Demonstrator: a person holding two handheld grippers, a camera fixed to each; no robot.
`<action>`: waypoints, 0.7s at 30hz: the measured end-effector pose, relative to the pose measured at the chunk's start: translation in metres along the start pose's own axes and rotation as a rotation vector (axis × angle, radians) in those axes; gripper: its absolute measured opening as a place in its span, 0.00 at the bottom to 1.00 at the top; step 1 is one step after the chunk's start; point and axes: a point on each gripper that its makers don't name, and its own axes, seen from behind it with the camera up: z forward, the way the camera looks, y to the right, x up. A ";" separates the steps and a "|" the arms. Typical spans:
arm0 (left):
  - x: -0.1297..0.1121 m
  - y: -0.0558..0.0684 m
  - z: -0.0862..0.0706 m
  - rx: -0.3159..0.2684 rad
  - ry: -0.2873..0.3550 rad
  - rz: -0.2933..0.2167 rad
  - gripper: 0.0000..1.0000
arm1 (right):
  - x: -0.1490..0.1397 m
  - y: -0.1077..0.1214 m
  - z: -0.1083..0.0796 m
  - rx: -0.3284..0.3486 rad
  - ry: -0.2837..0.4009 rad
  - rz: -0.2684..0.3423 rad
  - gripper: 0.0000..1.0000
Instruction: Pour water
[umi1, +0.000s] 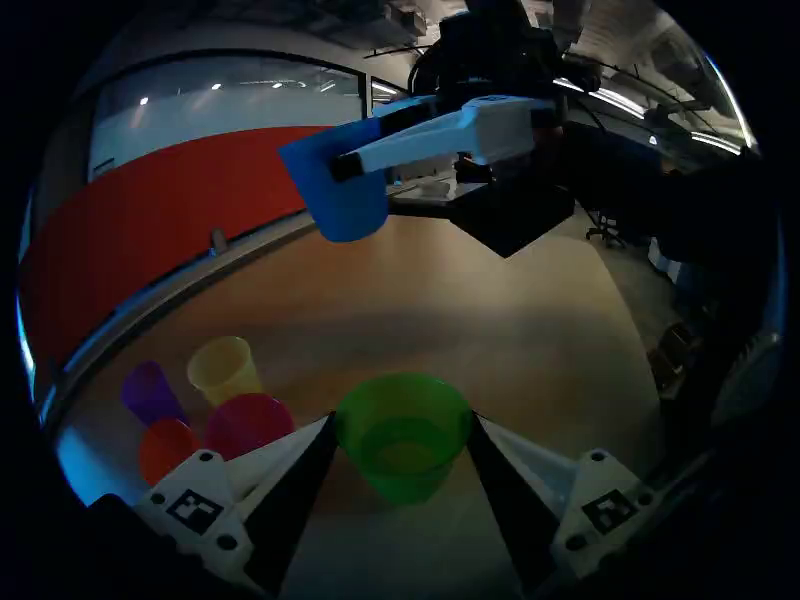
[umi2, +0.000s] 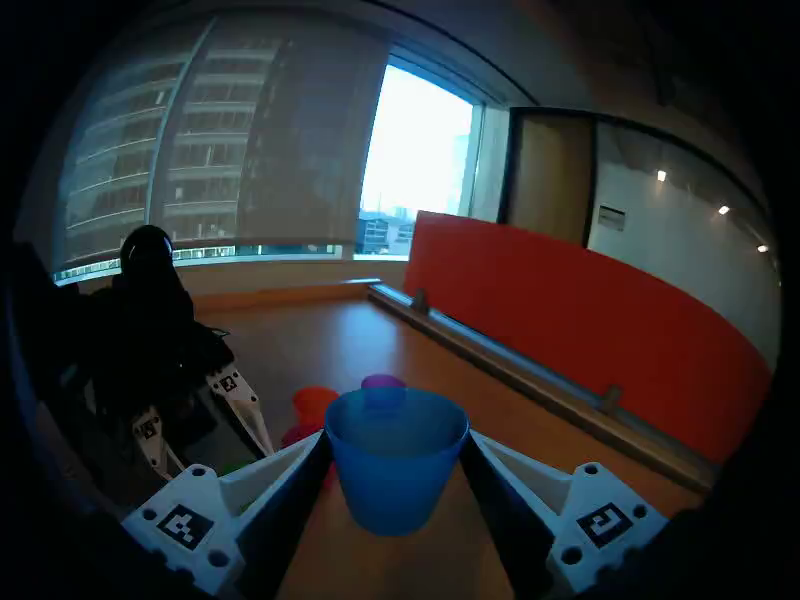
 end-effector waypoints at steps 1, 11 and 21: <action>-0.002 0.000 0.001 0.000 -0.006 0.003 0.89 | -0.001 0.000 0.001 0.000 -0.001 0.001 0.90; -0.018 0.001 0.007 -0.014 -0.049 0.016 0.89 | -0.013 0.002 0.005 -0.003 -0.017 0.006 0.90; -0.022 0.003 0.008 -0.024 -0.051 0.007 0.89 | -0.016 0.003 0.008 -0.005 -0.019 0.015 0.90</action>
